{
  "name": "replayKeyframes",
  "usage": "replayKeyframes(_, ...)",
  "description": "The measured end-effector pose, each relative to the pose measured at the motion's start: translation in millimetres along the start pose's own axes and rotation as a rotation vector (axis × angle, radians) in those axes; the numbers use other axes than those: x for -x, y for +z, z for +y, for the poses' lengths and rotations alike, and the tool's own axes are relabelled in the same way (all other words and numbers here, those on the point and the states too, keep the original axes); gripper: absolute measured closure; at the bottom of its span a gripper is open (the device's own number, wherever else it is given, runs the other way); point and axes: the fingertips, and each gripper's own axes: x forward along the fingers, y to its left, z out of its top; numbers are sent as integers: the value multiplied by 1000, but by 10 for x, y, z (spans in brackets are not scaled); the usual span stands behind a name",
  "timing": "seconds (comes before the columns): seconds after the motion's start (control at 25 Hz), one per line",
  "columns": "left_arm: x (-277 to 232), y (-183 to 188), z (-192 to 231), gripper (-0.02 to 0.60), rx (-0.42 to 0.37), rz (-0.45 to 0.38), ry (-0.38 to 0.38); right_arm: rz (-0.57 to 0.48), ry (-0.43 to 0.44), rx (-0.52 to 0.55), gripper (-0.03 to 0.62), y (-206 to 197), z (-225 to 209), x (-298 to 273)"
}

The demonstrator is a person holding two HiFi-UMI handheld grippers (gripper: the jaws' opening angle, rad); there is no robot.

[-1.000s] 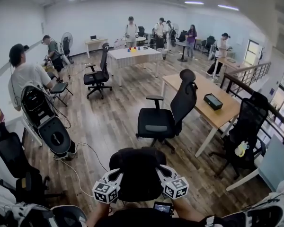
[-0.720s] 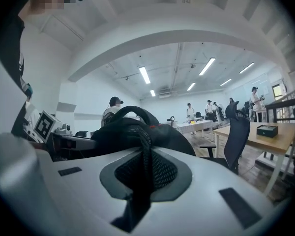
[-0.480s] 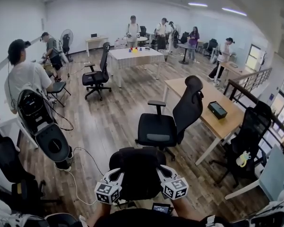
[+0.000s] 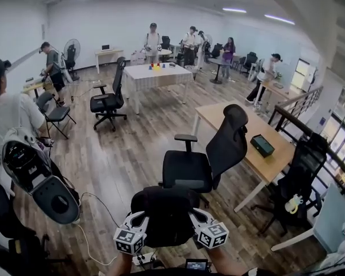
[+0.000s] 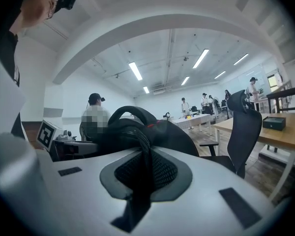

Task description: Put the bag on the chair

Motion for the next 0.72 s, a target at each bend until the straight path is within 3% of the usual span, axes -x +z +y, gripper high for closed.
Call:
replayKeyframes(0.36,-812,173,443,558,0,0,22,-2,32,-13,563,166,-641,-698)
replayKeyframes(0.72,-1718,378,676,560,42,22,105,-3,100,8,563,463,-1404,-1229)
